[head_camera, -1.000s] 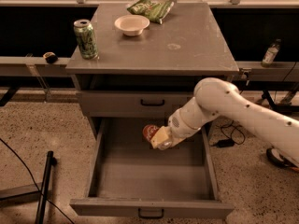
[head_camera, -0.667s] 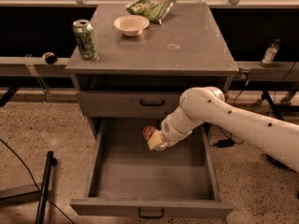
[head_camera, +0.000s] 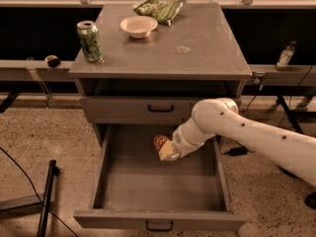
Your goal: Place coke can into middle drawer
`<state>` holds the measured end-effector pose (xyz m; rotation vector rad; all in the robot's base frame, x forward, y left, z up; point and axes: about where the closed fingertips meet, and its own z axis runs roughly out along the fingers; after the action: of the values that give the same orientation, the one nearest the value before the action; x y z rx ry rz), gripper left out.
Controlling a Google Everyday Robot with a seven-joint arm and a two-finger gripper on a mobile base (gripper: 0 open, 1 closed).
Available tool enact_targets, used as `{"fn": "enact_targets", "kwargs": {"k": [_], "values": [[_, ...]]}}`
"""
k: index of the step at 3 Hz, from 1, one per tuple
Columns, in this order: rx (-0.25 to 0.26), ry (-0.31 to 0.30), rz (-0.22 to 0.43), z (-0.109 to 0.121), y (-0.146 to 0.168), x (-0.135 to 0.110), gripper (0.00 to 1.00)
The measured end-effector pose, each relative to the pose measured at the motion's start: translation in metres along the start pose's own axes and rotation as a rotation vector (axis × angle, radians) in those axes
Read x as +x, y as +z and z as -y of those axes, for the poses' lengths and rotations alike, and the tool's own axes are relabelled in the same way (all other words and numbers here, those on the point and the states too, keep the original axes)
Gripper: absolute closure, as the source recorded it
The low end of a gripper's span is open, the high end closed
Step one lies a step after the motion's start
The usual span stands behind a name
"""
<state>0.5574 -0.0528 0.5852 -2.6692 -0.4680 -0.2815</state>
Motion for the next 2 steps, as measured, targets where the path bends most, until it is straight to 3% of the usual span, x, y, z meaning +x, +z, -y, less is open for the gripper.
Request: {"fn": "enact_targets", "kwargs": {"k": [1, 2], "values": [[-0.013, -0.078, -0.08, -0.024, 0.039, -0.02, 1.0], [-0.075, -0.176, -0.103, -0.04, 0.078, -0.048, 1.0]]}}
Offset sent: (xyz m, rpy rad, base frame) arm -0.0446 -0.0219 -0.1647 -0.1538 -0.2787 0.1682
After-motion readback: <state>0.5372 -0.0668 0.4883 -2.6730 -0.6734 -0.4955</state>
